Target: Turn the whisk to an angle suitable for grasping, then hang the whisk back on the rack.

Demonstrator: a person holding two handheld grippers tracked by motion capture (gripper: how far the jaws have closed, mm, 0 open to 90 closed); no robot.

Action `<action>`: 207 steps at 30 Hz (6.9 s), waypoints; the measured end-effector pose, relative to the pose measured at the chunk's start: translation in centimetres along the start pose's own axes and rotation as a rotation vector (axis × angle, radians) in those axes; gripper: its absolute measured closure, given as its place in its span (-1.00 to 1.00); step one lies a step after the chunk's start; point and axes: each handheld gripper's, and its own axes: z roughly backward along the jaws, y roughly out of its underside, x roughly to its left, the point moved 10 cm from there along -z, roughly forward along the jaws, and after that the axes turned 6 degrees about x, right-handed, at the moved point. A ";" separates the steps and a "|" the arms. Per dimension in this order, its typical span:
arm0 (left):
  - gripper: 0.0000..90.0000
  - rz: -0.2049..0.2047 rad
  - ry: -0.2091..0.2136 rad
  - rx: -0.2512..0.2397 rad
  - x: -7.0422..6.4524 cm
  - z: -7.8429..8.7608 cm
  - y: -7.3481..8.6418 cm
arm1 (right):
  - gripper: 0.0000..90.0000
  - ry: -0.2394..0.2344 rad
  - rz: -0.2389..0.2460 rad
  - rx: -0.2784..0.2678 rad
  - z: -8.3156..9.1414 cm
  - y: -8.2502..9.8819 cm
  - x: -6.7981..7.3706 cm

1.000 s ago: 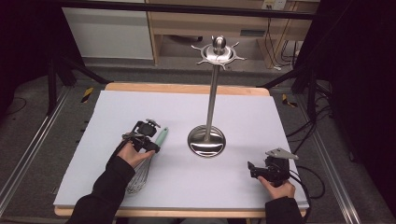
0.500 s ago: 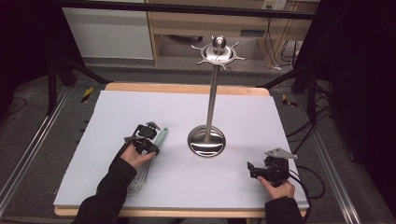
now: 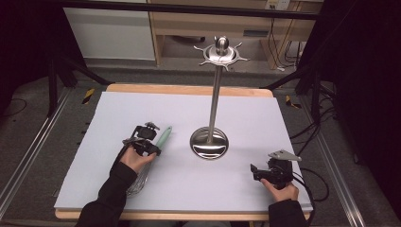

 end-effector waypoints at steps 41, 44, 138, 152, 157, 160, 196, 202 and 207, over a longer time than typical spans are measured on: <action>0.53 -0.073 0.088 -0.658 -2.5 13.9 0.3 | -0.76 0.007 -0.013 -0.009 0.3 -0.1 -0.2; 0.53 -0.071 0.094 -0.692 -2.6 14.8 -0.1 | -0.76 0.013 -0.008 -0.010 0.2 -0.1 -0.3; 0.53 -0.302 0.194 -0.816 -12.2 20.9 -10.4 | -0.76 0.002 -0.004 -0.030 0.5 -0.2 -0.1; 0.53 -0.303 0.184 -0.794 -12.6 20.0 -11.5 | -0.76 -0.001 -0.003 -0.030 0.5 -0.2 -0.1; 0.53 -0.301 0.178 -0.788 -12.6 19.9 -12.0 | -0.76 0.002 -0.004 -0.034 0.5 -0.3 -0.1; 0.53 -0.301 0.183 -0.789 -12.7 20.0 -12.3 | -0.76 0.002 -0.006 -0.035 0.5 -0.3 -0.1; 0.50 -0.291 0.167 -0.850 -13.2 18.6 -13.6 | -0.76 -0.001 -0.006 -0.029 0.4 -0.2 -0.1; 0.28 -0.281 0.146 -0.851 -12.3 18.0 -12.9 | -0.76 0.000 -0.008 -0.028 0.3 -0.2 -0.1; 0.10 -0.283 0.149 -0.853 -11.6 17.5 -11.8 | -0.76 0.003 -0.008 -0.026 0.3 -0.2 -0.1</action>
